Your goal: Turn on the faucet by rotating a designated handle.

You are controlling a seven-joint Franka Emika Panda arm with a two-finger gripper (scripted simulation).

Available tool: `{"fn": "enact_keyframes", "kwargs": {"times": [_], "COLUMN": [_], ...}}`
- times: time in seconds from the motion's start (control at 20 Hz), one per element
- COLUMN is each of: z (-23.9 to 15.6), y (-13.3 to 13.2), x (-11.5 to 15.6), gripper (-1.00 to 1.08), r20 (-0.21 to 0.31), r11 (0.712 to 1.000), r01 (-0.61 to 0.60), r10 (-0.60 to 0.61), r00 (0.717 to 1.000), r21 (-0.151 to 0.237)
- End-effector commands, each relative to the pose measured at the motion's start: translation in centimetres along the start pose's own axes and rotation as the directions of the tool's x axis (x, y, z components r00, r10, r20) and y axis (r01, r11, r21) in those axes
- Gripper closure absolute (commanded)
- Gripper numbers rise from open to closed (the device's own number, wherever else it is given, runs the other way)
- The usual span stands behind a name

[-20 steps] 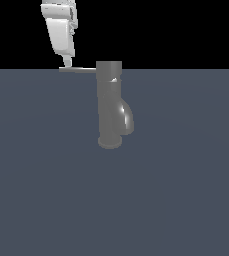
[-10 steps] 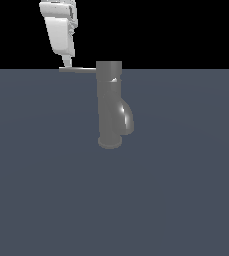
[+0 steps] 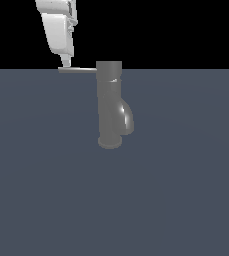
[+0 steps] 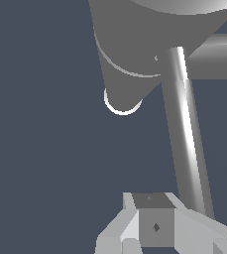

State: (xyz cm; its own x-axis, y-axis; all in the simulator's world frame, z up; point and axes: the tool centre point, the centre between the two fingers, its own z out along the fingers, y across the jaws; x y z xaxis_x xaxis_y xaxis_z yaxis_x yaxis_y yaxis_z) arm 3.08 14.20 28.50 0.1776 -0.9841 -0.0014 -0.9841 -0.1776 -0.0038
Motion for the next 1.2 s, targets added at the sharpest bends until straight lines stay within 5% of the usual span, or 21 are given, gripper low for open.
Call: {"fn": "enact_keyframes", "kwargs": {"times": [0.0,1.15], "z": [0.0,0.0], "y": [0.9,6.7], "x": [0.2,1.3], "gripper": [1.08,1.08], "r20": [-0.002,-0.001], "r11": [1.000,1.000], "r01": [-0.002,-0.002], "r10": [0.002,0.002], "r00": [1.000,1.000], "r21": [-0.004,-0.001]}}
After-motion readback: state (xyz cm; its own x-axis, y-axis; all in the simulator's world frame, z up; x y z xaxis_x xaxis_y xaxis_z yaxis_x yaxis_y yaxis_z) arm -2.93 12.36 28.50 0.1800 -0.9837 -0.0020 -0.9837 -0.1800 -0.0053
